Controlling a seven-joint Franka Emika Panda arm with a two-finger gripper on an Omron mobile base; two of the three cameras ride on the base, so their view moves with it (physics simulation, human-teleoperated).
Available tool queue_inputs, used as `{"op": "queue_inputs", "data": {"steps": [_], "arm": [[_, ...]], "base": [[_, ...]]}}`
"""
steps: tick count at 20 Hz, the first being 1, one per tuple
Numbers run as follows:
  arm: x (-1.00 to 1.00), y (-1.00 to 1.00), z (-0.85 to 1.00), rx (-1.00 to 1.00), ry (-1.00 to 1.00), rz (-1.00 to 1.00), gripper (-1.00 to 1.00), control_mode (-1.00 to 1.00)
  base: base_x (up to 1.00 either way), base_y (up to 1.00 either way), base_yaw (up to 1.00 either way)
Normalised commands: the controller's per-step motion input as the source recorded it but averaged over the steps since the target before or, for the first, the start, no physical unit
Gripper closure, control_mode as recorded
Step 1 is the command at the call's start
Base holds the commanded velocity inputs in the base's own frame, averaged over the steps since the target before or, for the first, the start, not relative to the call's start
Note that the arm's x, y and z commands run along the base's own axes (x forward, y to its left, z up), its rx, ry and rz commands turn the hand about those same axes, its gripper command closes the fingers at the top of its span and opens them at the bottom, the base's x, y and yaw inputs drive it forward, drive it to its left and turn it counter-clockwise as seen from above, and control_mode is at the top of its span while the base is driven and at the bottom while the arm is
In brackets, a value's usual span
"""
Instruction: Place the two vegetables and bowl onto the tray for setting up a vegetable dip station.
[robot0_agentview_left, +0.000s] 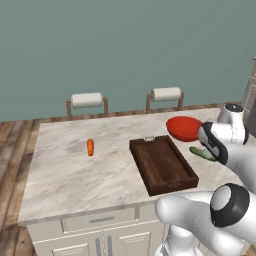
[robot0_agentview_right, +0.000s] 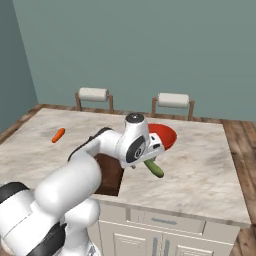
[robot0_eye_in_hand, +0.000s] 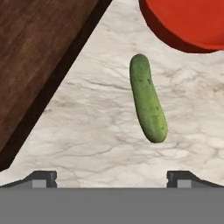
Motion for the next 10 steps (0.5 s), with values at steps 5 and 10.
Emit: {"op": "queue_inputs", "data": {"steps": [5,10], "arm": [[0.21,-0.06,-0.25,0.0,0.01,0.0,-1.0,-1.0],[0.22,0.0,-0.22,0.0,0.02,0.0,-1.0,-1.0]], "base": [[0.0,0.0,0.0],[0.0,0.0,0.0]]}}
